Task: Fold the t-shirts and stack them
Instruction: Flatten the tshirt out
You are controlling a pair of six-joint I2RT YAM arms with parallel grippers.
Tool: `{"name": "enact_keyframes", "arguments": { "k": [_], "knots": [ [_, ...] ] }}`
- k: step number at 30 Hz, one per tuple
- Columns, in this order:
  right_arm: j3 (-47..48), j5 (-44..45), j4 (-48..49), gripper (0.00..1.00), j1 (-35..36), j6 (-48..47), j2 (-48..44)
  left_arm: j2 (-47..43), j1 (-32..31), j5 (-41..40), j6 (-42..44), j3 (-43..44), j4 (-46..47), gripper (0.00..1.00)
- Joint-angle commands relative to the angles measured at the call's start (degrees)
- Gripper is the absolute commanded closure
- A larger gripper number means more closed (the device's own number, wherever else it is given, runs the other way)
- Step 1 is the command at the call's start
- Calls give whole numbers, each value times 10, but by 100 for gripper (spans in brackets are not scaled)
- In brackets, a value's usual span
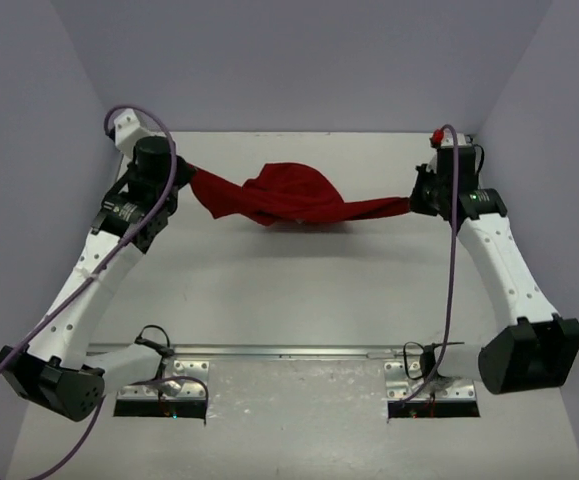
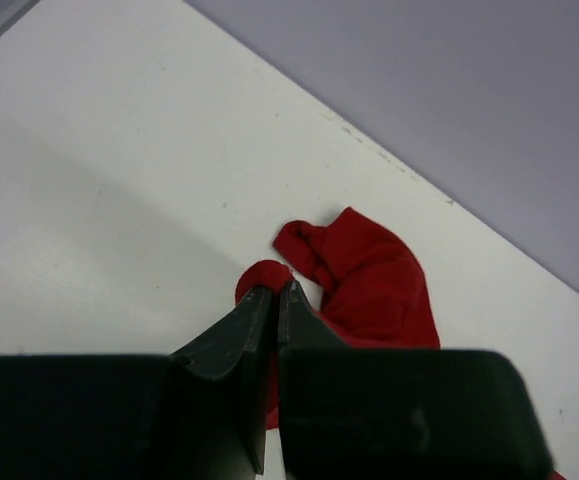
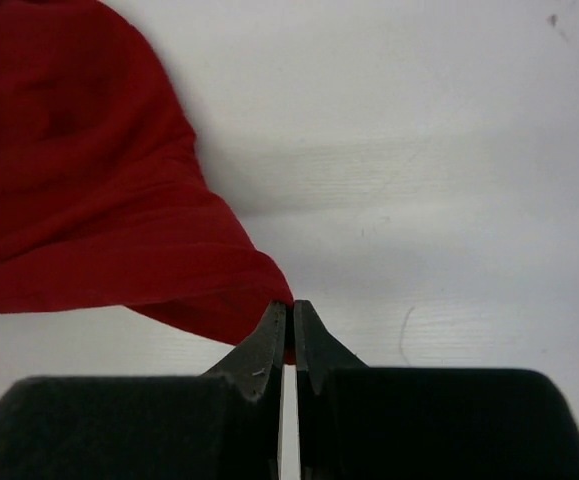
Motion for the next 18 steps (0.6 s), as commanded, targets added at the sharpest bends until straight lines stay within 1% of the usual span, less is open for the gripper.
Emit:
{"name": "enact_keyframes", "arguments": {
  "k": [1,2,3,4,5,6,8,10,11,12,13,14,15,17,18],
  "knots": [
    [41,-32,18,99,-1,-12,-92,11,3,3,56,123,10,100],
    [62,-32,2,99,-1,-16,-102,27,3,5,75,193,2,100],
    [118,-32,-10,99,-1,-18,-111,34,3,7,85,234,-19,100],
    [149,-32,-31,99,-1,-20,-124,49,3,6,93,272,-31,100],
    [175,-24,-37,99,-1,-19,-131,57,4,5,107,355,-42,100],
    [225,-19,-41,99,-1,-18,-138,62,3,-2,114,394,-59,100],
    [268,-11,-42,99,-2,-14,-152,65,3,-10,136,472,-63,100],
    [367,-32,-52,99,-1,-31,-144,45,3,-19,169,492,-25,100],
    [367,-32,-52,99,-1,-40,-135,37,3,-19,179,495,-15,100],
    [422,-26,-60,99,-1,-48,-124,32,3,-34,189,499,-11,100],
    [453,-14,-86,99,-1,-57,-110,27,2,-41,197,506,-9,100],
    [512,-4,-101,99,-1,-72,-78,29,2,-49,208,525,-20,100],
    [536,6,-116,99,-1,-76,-62,30,2,-56,212,534,-24,100],
    [579,-12,-144,99,-1,-72,-34,33,2,-56,216,541,-37,100],
    [577,-16,-143,99,-1,-68,-32,34,2,-58,217,540,-40,100]
  ]
}}
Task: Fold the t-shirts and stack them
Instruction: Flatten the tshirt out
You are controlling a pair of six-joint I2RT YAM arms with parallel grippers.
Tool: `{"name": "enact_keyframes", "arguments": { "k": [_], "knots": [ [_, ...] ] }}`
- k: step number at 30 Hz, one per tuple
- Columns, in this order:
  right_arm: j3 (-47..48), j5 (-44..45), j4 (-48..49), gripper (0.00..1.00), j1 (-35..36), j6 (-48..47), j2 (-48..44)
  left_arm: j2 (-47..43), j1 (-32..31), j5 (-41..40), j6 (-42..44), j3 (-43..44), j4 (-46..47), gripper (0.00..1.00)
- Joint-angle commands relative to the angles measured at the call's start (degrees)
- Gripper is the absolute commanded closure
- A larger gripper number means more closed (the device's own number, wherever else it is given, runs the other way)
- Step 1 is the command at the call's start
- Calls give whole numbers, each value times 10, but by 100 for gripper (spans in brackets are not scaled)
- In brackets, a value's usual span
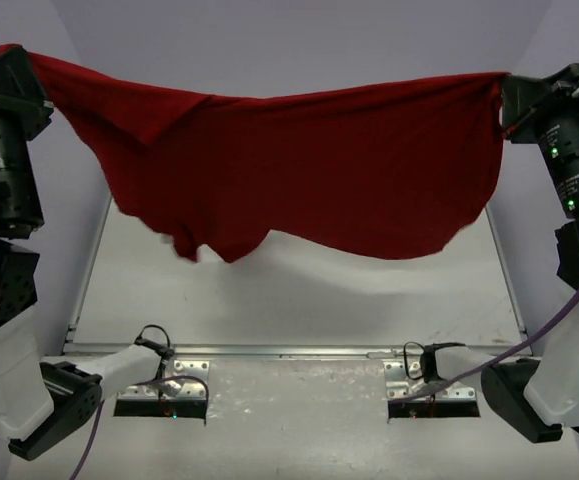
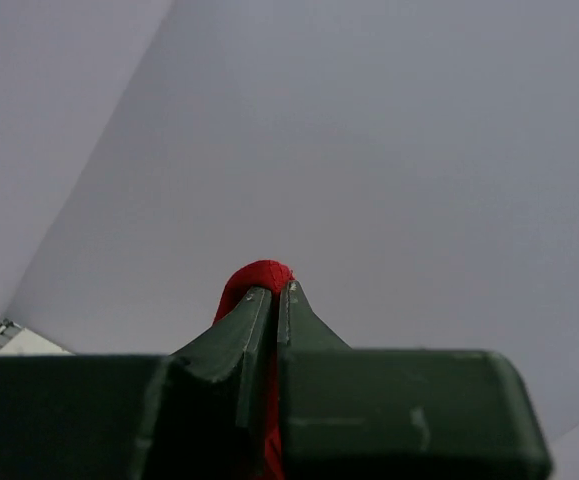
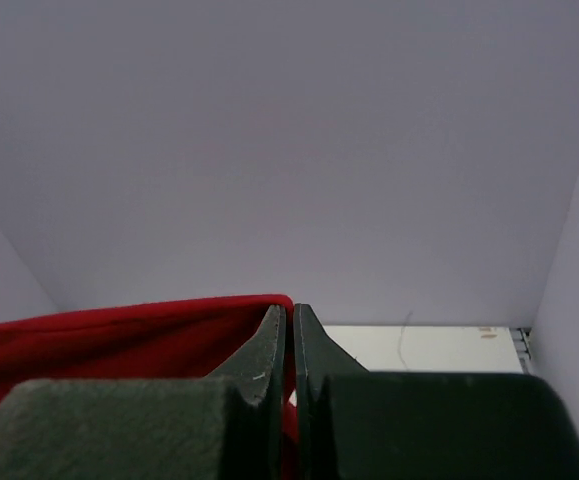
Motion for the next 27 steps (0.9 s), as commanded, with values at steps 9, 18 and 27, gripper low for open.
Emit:
{"name": "enact_keyframes", "arguments": {
  "k": [9,18,27],
  "knots": [
    [3,27,-63,99,-1,-23,48,57,2,46,25,29,-78,100],
    [4,42,-81,99,-1,-28,-30,-67,2,170,60,-78,36,100],
    [-48,53,-86,99,0,-27,-54,-39,2,240,31,-42,2,100]
  ]
}}
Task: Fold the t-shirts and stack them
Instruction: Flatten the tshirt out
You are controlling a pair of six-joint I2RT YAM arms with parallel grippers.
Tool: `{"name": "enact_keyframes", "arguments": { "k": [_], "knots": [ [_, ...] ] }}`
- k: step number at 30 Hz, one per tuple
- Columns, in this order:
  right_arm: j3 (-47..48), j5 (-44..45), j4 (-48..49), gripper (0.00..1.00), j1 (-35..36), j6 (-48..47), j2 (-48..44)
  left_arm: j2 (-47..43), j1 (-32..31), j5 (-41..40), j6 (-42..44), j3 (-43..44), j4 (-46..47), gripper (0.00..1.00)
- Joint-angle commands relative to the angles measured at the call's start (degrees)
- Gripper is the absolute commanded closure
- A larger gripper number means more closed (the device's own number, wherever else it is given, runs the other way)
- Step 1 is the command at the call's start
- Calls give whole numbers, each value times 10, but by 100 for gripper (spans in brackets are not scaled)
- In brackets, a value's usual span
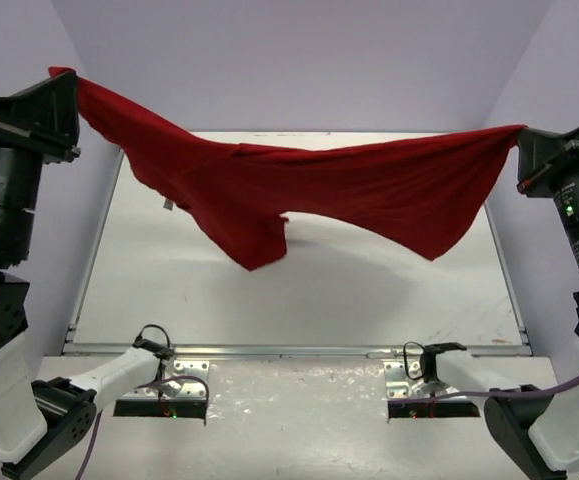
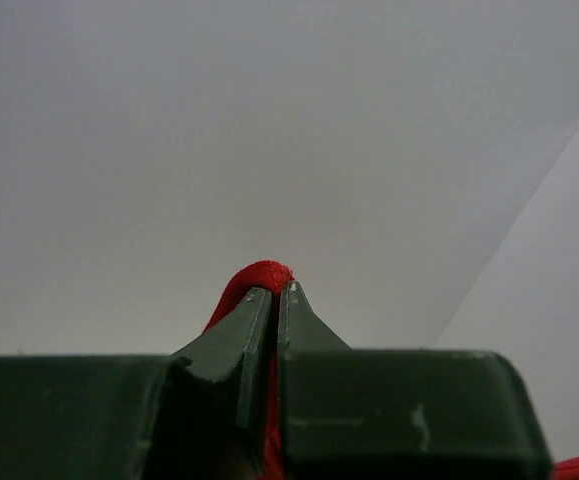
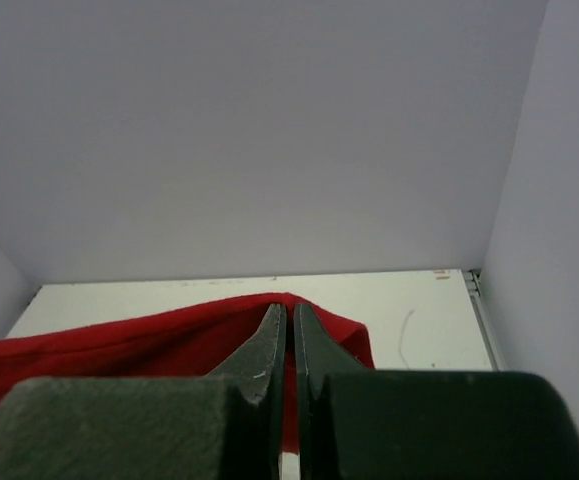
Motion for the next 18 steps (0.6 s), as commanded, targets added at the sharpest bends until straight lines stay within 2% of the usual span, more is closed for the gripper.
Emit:
{"name": "enact_keyframes", "arguments": {
  "k": [1,5,8,12,18],
  "knots": [
    [-44,19,12,99,0,-1,43,49,2,1,-36,10,-4,100],
    [-59,19,16,99,0,6,58,98,2,11,-67,42,-65,100],
    [-38,22,15,99,0,9,47,84,2,24,-65,38,-49,100],
    [39,27,-22,99,0,-3,53,80,2,46,-53,108,-69,100],
    [22,61,-15,99,13,-14,1,41,2,89,-60,119,-75,100]
  ]
}}
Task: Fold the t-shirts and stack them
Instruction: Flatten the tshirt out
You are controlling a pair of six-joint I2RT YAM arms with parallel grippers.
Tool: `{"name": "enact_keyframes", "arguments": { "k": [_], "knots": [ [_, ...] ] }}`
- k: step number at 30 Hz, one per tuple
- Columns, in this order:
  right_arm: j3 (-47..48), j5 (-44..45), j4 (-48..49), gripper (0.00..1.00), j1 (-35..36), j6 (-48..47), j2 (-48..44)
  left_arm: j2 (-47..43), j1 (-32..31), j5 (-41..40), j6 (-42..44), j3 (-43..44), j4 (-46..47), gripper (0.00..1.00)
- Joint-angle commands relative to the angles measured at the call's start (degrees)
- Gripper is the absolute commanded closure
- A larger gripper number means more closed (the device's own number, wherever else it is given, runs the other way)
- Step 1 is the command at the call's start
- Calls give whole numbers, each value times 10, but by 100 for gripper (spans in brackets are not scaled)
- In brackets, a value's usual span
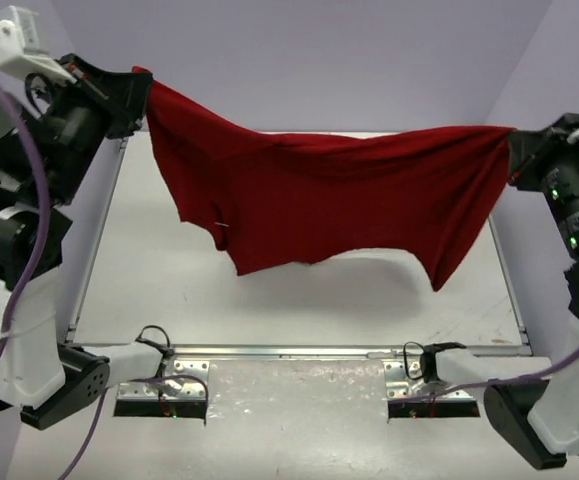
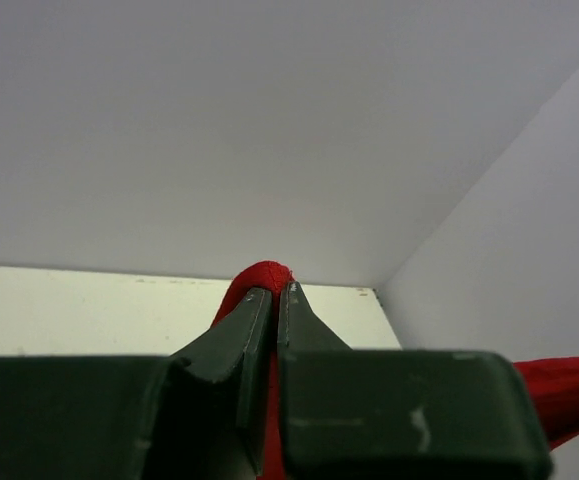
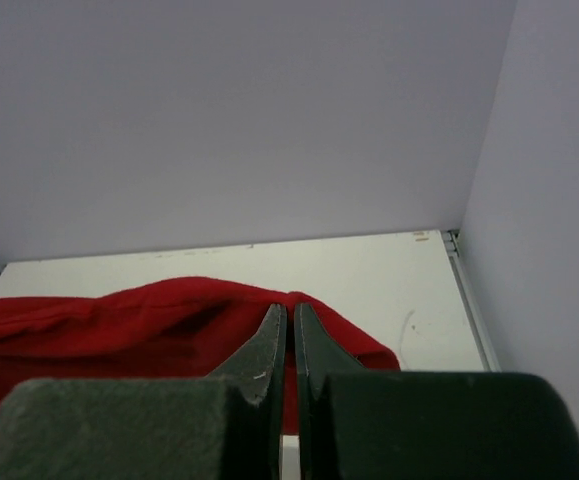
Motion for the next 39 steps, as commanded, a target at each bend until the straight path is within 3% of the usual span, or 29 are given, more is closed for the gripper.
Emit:
{"name": "enact_keyframes", "arguments": {
  "k": [1,8,13,17,22,24,25,26,30,35,39],
  "knots": [
    [18,43,28,99,15,-13,-39,-65,3,31,-7,39,41,100],
    [21,121,31,99,116,-37,-83,-118,2,90,-20,-11,83,100],
    [16,86,18,99,137,-41,-69,-119,2,132,-39,-7,101,100],
    [-38,59,13,99,137,-34,-12,-56,2,73,-48,12,59,100],
    [-119,114,93,99,136,-46,38,79,3,-10,-49,6,-17,100],
    [-74,103,83,99,115,-55,113,140,12,-32,-47,17,-16,100],
    [-9,84,70,99,96,-52,146,159,30,-28,-48,29,-14,100],
    [20,62,56,99,57,-38,207,195,40,-21,-45,55,-12,100],
    [82,-4,86,99,13,-27,293,249,80,23,-9,80,86,100],
    [178,-27,140,99,3,-41,387,376,163,177,-63,223,136,100],
    [167,-38,198,99,-26,-36,400,396,233,293,-125,187,272,100]
  ]
}}
